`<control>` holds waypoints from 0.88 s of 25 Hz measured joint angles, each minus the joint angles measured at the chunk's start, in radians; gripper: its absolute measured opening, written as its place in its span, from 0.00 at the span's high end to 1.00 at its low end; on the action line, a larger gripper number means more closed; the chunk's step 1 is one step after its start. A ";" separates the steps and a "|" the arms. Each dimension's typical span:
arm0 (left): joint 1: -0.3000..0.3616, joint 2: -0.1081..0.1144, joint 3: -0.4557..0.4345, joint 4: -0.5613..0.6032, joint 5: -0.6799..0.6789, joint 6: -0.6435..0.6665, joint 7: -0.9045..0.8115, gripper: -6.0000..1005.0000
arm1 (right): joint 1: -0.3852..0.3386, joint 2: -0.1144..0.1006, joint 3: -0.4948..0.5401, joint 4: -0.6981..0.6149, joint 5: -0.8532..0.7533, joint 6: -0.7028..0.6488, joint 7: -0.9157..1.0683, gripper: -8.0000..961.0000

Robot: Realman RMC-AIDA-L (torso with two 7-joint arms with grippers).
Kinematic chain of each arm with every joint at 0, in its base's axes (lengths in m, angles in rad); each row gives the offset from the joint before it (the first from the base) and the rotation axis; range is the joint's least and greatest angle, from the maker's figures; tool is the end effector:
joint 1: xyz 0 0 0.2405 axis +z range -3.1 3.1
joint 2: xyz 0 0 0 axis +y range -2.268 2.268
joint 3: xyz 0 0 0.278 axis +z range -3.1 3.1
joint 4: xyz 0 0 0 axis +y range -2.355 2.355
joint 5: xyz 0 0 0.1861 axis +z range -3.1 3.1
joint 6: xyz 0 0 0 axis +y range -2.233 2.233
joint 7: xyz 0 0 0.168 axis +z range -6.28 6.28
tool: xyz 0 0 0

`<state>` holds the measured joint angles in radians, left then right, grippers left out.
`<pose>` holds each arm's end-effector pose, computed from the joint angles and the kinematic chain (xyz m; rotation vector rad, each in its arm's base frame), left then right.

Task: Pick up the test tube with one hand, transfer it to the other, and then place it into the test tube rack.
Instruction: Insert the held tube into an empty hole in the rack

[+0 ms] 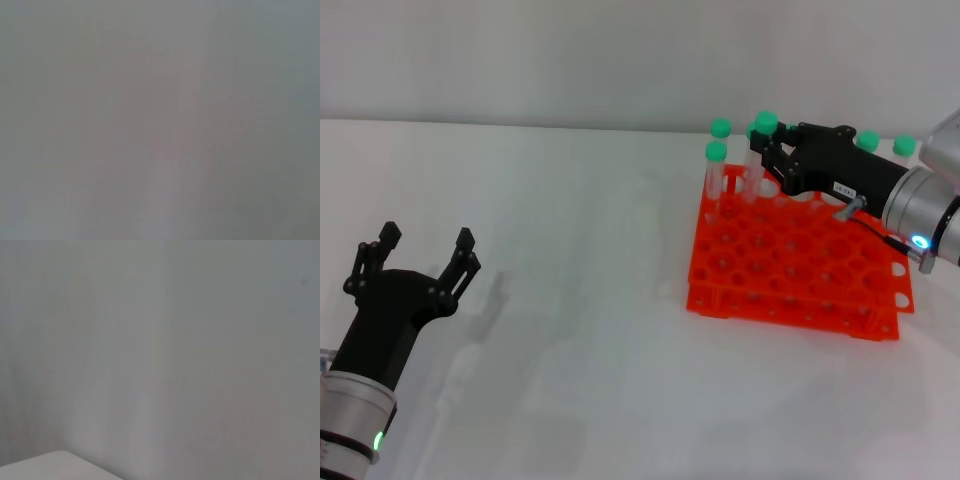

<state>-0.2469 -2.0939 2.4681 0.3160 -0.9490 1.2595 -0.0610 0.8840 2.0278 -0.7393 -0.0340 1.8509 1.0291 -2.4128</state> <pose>-0.3271 0.2917 -0.0364 -1.5872 -0.5726 -0.7482 0.1920 0.4474 -0.0530 -2.2332 0.4438 0.8058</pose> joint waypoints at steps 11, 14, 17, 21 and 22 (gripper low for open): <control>-0.001 0.000 0.001 0.000 0.002 0.003 -0.003 0.12 | 0.005 0.000 -0.017 0.024 -0.012 -0.023 0.000 0.74; -0.002 0.000 0.002 0.002 0.004 0.004 -0.004 0.12 | 0.008 0.000 -0.041 0.031 -0.015 -0.027 -0.001 0.74; -0.002 0.000 0.003 0.005 0.005 0.004 -0.005 0.12 | 0.015 0.000 -0.075 0.032 -0.015 -0.033 0.006 0.74; -0.002 0.000 0.006 0.008 0.005 0.005 -0.005 0.12 | 0.017 0.000 -0.088 0.032 -0.016 -0.036 0.007 0.74; -0.002 0.000 0.008 0.009 0.005 0.005 -0.005 0.12 | 0.016 0.000 -0.087 0.032 -0.016 -0.036 0.008 0.74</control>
<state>-0.2485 -2.0939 2.4759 0.3246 -0.9443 1.2641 -0.0660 0.9002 2.0278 -0.8263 -0.0019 1.8352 0.9932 -2.4051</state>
